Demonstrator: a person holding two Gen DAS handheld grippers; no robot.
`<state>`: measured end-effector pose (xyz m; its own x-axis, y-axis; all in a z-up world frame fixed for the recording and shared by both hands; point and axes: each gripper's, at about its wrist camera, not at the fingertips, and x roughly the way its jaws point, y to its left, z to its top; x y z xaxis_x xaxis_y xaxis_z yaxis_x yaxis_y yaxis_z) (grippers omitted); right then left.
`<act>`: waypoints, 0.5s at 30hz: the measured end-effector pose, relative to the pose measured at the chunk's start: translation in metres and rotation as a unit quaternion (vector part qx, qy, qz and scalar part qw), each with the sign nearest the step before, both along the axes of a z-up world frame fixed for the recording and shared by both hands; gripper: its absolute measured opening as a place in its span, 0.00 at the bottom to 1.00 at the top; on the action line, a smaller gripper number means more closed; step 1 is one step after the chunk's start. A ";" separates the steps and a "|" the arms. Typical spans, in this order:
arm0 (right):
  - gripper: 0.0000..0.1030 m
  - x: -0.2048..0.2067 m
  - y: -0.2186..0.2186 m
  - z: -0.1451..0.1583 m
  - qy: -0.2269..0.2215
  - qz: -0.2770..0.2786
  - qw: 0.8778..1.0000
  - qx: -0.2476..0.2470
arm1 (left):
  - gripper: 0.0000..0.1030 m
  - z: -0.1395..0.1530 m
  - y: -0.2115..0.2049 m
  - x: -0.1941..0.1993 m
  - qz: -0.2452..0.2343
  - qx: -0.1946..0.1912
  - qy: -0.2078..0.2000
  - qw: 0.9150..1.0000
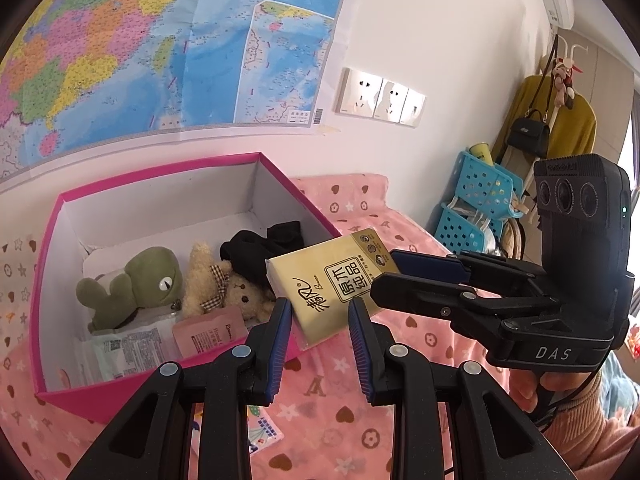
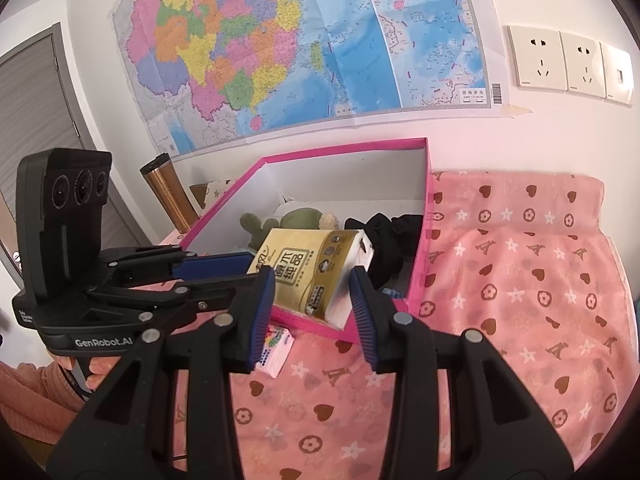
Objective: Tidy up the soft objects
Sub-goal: 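Carry the tissue pack into the magenta box and open the left gripper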
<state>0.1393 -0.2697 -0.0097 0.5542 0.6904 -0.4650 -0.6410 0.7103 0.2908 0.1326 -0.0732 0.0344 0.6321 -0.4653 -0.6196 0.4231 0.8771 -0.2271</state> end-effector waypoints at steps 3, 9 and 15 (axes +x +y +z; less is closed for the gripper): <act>0.40 0.006 0.001 0.002 -0.001 0.001 1.000 0.001 | 0.28 0.001 0.001 0.002 0.001 0.000 0.000 1.000; 0.40 0.014 0.005 0.004 -0.005 0.002 1.000 0.000 | 0.28 0.000 0.002 0.008 0.006 -0.001 0.006 1.000; 0.40 0.018 0.007 0.003 -0.003 0.002 1.000 -0.002 | 0.28 -0.001 0.002 0.013 0.011 0.001 0.010 1.000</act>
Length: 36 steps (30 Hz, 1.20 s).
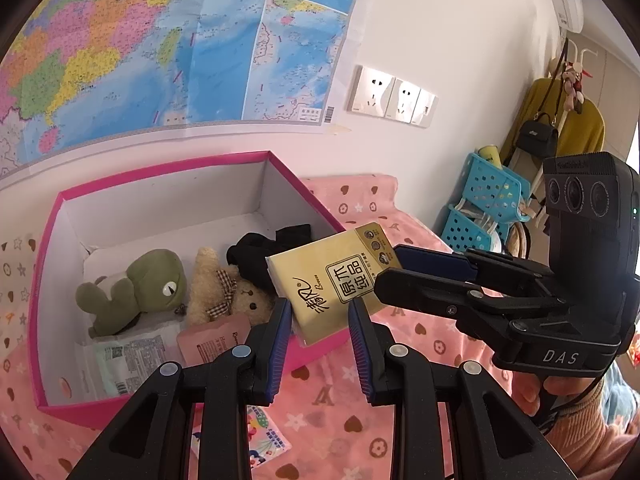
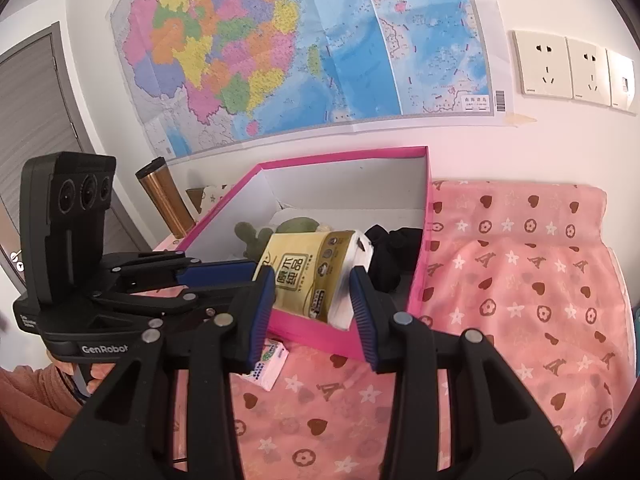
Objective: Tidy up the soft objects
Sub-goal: 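Carry the tissue pack into the magenta box and open the left gripper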
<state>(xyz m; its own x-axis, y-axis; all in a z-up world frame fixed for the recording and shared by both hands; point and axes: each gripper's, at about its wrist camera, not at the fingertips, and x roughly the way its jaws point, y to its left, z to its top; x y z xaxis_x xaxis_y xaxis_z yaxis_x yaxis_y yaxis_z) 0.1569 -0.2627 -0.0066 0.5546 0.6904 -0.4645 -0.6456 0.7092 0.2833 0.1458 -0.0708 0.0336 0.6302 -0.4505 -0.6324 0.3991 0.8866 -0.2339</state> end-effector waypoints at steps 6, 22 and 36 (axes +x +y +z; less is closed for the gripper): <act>0.40 0.005 0.000 -0.002 0.004 0.000 1.000 -0.002 | 0.28 -0.001 -0.001 0.004 0.003 0.002 0.002 1.000; 0.40 0.019 0.001 -0.006 0.011 -0.006 1.000 -0.006 | 0.28 -0.004 -0.005 0.017 0.007 0.011 0.008 1.000; 0.40 0.029 0.007 -0.012 0.018 -0.006 1.000 -0.015 | 0.28 -0.008 -0.004 0.026 0.018 0.014 0.017 1.000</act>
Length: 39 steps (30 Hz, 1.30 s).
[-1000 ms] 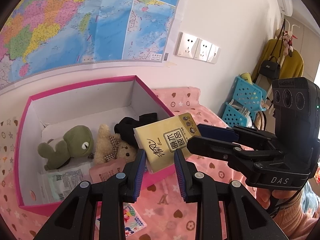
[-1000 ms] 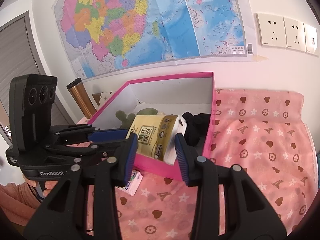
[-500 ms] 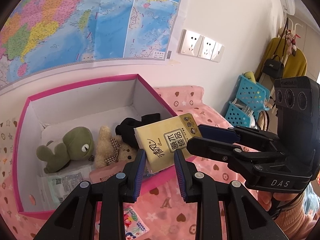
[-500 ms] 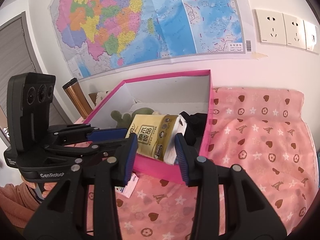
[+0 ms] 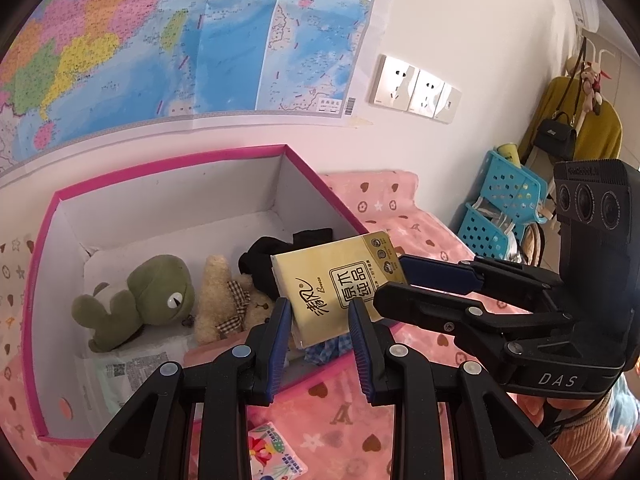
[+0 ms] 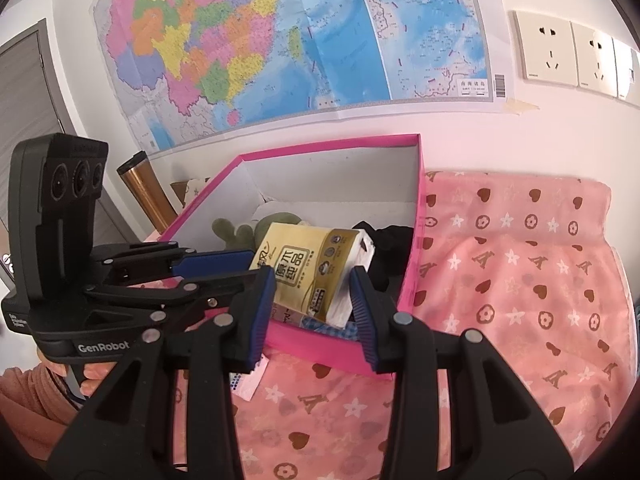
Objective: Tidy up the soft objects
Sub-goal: 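Carry the tissue pack into the magenta box and open the left gripper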
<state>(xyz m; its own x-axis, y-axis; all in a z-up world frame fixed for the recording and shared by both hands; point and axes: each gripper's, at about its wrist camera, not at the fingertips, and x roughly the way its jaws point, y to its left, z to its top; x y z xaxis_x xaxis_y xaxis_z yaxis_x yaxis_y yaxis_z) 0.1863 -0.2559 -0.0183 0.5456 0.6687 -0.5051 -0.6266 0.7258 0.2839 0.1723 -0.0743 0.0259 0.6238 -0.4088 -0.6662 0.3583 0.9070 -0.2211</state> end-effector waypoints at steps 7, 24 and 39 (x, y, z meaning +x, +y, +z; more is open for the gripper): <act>0.40 0.004 0.001 -0.003 0.004 -0.003 1.000 -0.004 | 0.28 -0.003 -0.001 0.002 0.001 -0.001 0.005 1.000; 0.40 0.008 0.003 -0.006 0.011 -0.008 1.000 -0.013 | 0.28 -0.007 -0.002 0.010 0.004 -0.003 0.017 1.000; 0.41 0.010 0.007 -0.007 0.017 -0.008 1.000 -0.024 | 0.28 -0.014 -0.001 0.016 0.007 -0.005 0.033 0.999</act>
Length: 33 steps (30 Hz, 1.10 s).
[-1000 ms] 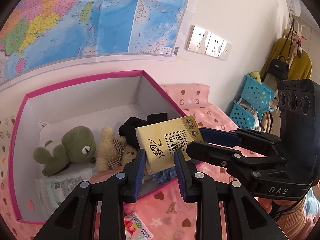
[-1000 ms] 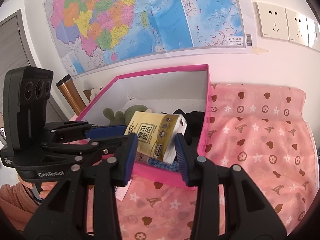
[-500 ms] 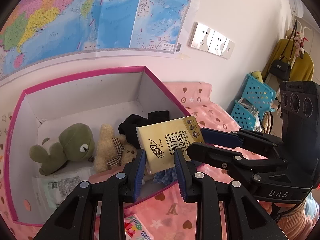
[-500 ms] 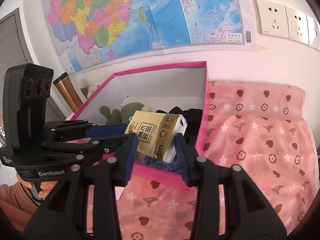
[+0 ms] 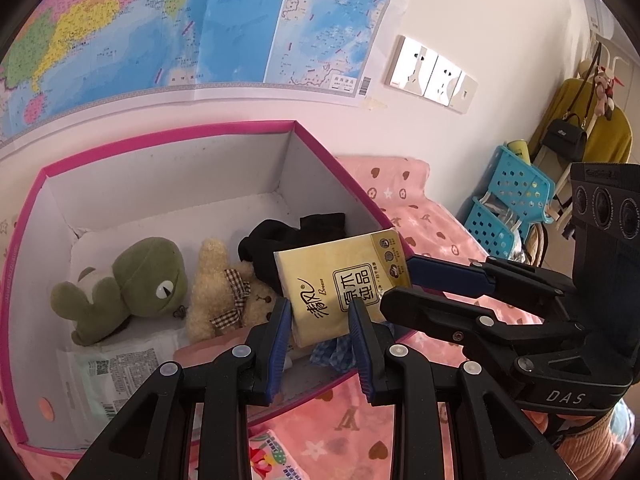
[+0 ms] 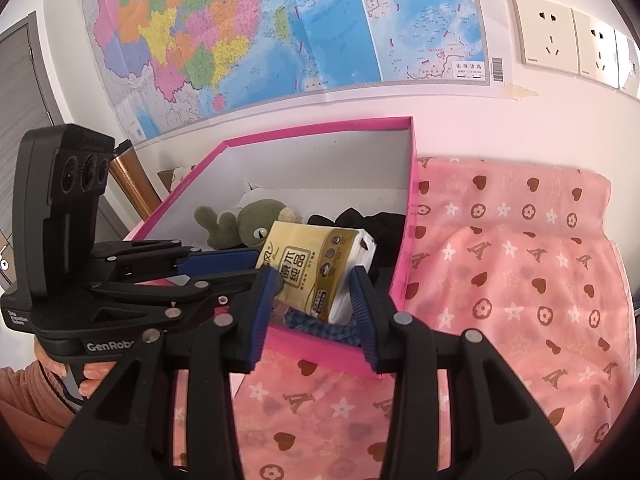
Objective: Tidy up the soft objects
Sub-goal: 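Carry the tissue pack into the magenta box and open the left gripper, then withdraw the left gripper and move it to the pink floral tissue pack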
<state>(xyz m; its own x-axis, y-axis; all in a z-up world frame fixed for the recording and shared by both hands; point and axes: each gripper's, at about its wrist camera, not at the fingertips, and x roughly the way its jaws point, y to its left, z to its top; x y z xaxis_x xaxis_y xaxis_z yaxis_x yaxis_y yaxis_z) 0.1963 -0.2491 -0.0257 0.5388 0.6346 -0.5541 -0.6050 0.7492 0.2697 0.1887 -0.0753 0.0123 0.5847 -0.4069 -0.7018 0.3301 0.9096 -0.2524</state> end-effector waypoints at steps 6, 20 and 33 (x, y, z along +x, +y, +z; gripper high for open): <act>0.41 0.000 0.002 -0.001 0.002 -0.001 1.000 -0.005 | 0.28 -0.005 0.000 0.006 0.001 -0.001 0.009 1.000; 0.40 -0.006 0.005 -0.001 -0.001 -0.003 1.000 -0.009 | 0.32 -0.012 0.005 0.008 0.013 0.003 0.011 1.000; 0.43 -0.046 0.004 0.000 0.003 0.054 0.998 0.034 | 0.62 0.026 0.059 -0.065 0.049 0.012 -0.106 0.993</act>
<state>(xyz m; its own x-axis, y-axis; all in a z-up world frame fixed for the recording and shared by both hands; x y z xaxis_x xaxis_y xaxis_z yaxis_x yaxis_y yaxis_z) 0.1506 -0.2451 -0.0262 0.4624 0.7253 -0.5101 -0.6795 0.6594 0.3217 0.1240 -0.0161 0.0384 0.7571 -0.3245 -0.5671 0.2824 0.9452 -0.1638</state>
